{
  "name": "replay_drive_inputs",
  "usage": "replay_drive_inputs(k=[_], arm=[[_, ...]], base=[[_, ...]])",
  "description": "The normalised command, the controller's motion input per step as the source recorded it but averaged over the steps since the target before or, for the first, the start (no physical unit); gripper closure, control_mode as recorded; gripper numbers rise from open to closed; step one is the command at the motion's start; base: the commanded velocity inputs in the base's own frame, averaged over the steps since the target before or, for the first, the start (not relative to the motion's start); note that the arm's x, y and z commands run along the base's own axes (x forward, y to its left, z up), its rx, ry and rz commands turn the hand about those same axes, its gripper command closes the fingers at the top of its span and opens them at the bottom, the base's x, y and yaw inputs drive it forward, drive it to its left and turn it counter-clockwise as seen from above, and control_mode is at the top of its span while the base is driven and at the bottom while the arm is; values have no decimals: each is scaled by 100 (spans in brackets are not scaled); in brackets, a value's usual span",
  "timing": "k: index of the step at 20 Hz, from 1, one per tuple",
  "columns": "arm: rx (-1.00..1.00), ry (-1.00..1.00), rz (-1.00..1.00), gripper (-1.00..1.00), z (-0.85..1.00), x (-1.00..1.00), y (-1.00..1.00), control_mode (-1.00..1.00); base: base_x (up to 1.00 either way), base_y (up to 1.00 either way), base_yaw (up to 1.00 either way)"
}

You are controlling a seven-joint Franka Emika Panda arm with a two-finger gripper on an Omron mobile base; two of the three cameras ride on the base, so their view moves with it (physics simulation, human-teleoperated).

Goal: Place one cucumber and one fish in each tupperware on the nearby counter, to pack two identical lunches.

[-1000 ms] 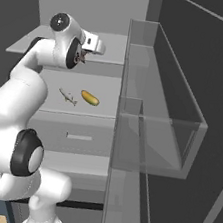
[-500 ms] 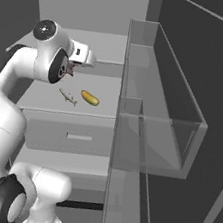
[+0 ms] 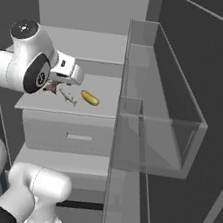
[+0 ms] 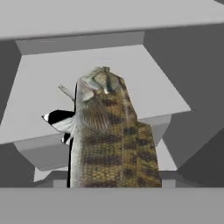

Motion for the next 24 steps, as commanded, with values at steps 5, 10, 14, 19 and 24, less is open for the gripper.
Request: replay_drive_inputs(k=[5, 10, 14, 19, 24], arm=[[0, 12, 0, 100, -48, -100, -25, -100], [0, -3, -2, 100, -67, -98, -40, -100], [0, -1, 0, 100, -74, -57, 0, -100], [-6, -2, -4, 100, -58, 1, 4, -100], [-3, 0, -4, 100, -14, 3, 3, -100]], base=[[0, 0, 0], [0, 0, 0], [0, 0, 0], [0, 0, 0], [0, 0, 0]])
